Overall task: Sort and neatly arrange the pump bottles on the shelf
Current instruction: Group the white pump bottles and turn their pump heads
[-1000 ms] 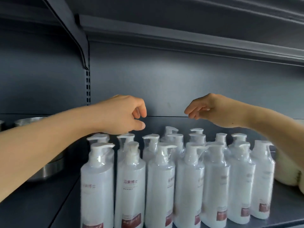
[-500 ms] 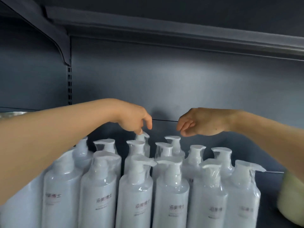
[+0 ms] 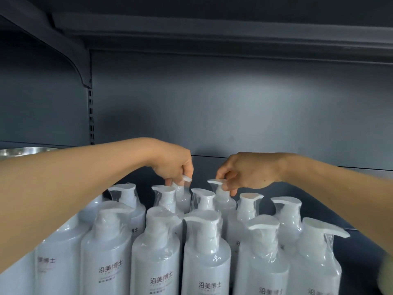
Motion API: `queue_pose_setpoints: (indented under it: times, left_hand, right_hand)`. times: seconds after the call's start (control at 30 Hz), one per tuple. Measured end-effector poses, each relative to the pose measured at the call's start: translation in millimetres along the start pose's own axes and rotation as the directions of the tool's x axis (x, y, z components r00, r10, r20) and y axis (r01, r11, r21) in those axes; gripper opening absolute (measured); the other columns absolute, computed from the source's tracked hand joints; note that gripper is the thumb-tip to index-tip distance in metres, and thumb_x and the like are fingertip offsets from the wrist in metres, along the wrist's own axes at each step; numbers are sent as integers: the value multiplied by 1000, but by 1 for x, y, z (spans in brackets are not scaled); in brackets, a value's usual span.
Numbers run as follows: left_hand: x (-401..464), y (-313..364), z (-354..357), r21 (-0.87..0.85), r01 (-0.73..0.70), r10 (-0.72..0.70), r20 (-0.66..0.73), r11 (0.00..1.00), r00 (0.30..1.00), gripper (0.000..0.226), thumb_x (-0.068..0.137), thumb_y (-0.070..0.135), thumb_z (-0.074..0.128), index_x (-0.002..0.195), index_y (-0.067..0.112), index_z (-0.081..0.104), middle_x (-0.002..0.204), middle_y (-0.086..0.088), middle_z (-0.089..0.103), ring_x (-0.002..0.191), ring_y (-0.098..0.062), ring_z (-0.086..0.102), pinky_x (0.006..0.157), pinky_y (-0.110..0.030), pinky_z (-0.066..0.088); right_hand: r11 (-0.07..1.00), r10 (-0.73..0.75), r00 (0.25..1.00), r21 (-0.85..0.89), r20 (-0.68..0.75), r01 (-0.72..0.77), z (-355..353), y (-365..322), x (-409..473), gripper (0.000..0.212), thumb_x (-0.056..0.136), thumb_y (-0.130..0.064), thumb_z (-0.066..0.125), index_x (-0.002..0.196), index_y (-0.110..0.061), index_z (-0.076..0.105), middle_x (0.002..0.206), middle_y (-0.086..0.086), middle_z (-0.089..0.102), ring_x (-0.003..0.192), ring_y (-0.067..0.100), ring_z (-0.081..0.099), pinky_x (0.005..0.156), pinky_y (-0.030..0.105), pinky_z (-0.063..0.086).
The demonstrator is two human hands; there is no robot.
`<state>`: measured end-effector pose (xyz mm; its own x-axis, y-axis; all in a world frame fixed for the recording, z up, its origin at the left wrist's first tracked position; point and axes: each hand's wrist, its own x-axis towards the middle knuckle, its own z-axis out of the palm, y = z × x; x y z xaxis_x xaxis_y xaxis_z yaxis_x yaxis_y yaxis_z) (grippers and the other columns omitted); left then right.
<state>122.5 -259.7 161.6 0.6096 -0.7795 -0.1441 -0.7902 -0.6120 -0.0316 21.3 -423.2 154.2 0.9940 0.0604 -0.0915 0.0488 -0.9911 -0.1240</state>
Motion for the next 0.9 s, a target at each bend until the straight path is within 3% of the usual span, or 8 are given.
queue_pose_setpoints:
  times: [0.1, 0.23, 0.43, 0.6, 0.8, 0.9]
  left_hand:
    - [1, 1, 1, -16, -2, 2, -23, 1000, 1000, 15, 91, 17, 58, 91, 25, 70, 57, 17, 63, 66, -7, 60, 59, -19, 41]
    - [4, 8, 1, -57, -37, 36, -30, 998, 999, 13, 90, 19, 58, 94, 20, 71, 72, 5, 68, 67, -9, 62, 69, -22, 46]
    - [8, 15, 0, -41, -58, 57, -29, 997, 998, 14, 91, 22, 59, 95, 15, 70, 73, 0, 70, 61, -7, 59, 58, -19, 42]
    - [13, 20, -1, -51, -79, 77, -35, 996, 996, 11, 91, 21, 59, 88, 16, 68, 75, -2, 71, 59, -7, 58, 64, -21, 44]
    - [22, 34, -3, -21, -120, 119, -61, 993, 991, 12, 90, 23, 59, 86, 15, 66, 82, -6, 74, 57, -9, 57, 66, -24, 47]
    - [25, 40, -4, -8, -128, 127, -58, 992, 990, 14, 91, 23, 59, 90, 12, 67, 83, -6, 75, 58, -10, 58, 64, -23, 47]
  right_hand:
    - [1000, -3, 1000, -29, 15, 3, -2, 1, 1, 12, 95, -20, 53, 98, -19, 65, 96, 0, 73, 90, 9, 61, 87, 24, 44]
    - [1000, 4, 1000, 20, 25, -5, -4, 6, -2, 10, 92, -16, 57, 91, -22, 65, 94, 1, 73, 83, 7, 62, 88, 24, 45]
    - [997, 19, 999, 76, -30, -17, -1, 11, -3, 14, 92, -19, 58, 100, -12, 67, 98, 4, 74, 93, 14, 66, 88, 25, 47]
    - [995, 71, 997, 73, -38, -68, -4, 20, -13, 12, 91, -13, 56, 94, -14, 67, 92, 0, 74, 80, 5, 64, 78, 18, 45]
    - [992, 124, 991, 40, -47, -122, -7, 31, -23, 15, 90, -14, 55, 84, -25, 63, 93, 1, 74, 89, 10, 65, 87, 24, 46]
    - [989, 150, 987, 21, -55, -149, -5, 36, -26, 11, 91, -17, 55, 91, -18, 66, 93, 1, 74, 87, 8, 64, 86, 25, 47]
